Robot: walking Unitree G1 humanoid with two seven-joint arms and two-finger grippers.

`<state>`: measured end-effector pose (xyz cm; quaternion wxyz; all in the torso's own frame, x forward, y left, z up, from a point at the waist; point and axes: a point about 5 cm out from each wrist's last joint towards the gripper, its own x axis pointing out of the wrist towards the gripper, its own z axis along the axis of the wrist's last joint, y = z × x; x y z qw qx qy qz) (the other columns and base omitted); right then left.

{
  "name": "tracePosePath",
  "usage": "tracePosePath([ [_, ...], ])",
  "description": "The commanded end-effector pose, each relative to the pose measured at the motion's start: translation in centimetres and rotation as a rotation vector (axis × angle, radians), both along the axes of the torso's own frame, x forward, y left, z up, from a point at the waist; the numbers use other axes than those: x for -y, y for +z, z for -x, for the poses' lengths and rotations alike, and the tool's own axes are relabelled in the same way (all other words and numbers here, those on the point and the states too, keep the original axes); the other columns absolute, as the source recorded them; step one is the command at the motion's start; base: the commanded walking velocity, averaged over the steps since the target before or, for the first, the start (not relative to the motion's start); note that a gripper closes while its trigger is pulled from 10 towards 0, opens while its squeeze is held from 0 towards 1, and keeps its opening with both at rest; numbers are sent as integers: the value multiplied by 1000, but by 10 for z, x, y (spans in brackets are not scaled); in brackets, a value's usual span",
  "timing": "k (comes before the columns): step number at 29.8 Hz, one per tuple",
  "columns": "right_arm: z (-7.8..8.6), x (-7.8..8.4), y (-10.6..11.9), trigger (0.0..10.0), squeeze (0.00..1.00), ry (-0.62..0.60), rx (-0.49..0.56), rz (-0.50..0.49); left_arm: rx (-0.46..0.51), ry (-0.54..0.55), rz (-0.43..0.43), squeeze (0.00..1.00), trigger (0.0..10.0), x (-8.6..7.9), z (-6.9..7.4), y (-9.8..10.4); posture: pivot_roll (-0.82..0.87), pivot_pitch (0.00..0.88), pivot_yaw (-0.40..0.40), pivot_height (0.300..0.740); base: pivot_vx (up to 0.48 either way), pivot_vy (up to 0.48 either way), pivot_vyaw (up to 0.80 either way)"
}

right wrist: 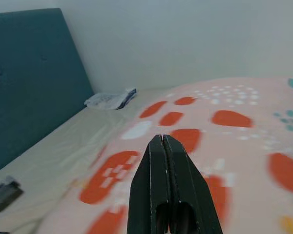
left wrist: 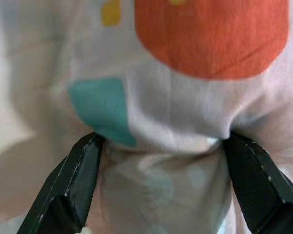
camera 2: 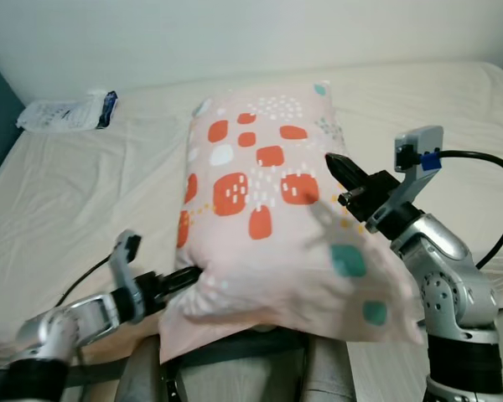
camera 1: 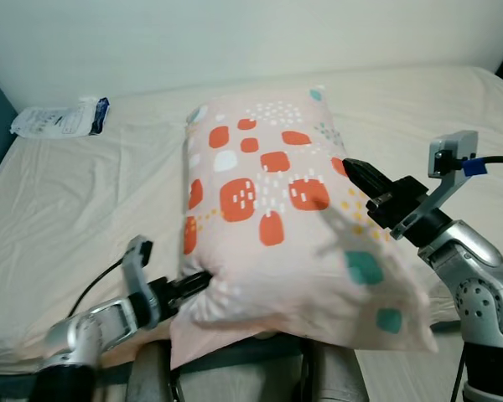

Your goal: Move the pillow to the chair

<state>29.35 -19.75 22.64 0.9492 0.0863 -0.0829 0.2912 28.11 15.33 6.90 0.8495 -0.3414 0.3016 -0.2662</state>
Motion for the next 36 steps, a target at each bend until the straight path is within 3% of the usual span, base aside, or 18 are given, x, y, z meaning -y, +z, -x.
tracePosePath([
  [1,0,-4,2,10000,0,15,16,4,-26,-8,-8,0,10000,3,2,-5,-13,138,23,536,0,0,0],
  [2,0,-5,2,10000,0,17,16,2,-22,-11,-7,0,7686,5,2,-4,-13,137,24,536,0,0,0],
  [3,0,-5,3,10000,0,18,16,2,-16,-16,-34,0,0,4,2,-4,-11,136,24,536,0,0,0],
  [9,0,-5,3,10000,0,19,17,1,-4,-15,-124,0,0,-3,3,-6,-9,136,24,536,0,0,0],
  [20,0,-7,2,10000,0,31,19,-1,-7,-7,-184,0,0,-17,4,-7,-5,133,25,536,0,0,0],
  [23,1,-7,-4,10000,0,40,-4,47,14,-7,-208,0,0,-22,3,-5,-6,133,26,536,0,0,0],
  [24,-1,-5,-12,10000,0,14,-51,120,45,-11,-267,0,0,-29,0,-2,-9,131,28,536,0,0,0],
  [25,-1,-5,-12,10000,0,14,-51,120,45,-11,-267,0,0,-29,0,-2,-9,131,28,536,0,0,0],
  [27,-6,1,-25,10000,0,-52,-102,248,100,-21,-418,0,0,-45,-7,3,-9,130,29,536,0,0,0],
  [28,-6,2,-27,10000,0,-65,-107,266,124,-18,-488,0,0,-53,-10,7,-9,130,29,536,0,0,0],
  [31,-7,2,-25,10000,0,-63,-99,228,187,26,-705,0,0,-84,-25,22,-5,124,29,536,0,0,0],
  [32,-7,2,-25,10000,0,-63,-99,228,187,26,-705,0,0,-84,-25,22,-5,124,29,536,0,0,0],
  [34,-7,1,-24,10000,0,-62,-94,227,222,59,-810,0,0,-102,-33,35,-6,122,31,536,0,0,0],
  [35,-7,1,-24,10000,0,-62,-94,227,222,59,-810,0,0,-102,-33,35,-6,122,31,536,0,0,0],
  [36,-7,1,-24,10000,0,-62,-92,230,251,89,-902,0,0,-117,-38,47,-5,118,31,536,0,0,0],
])
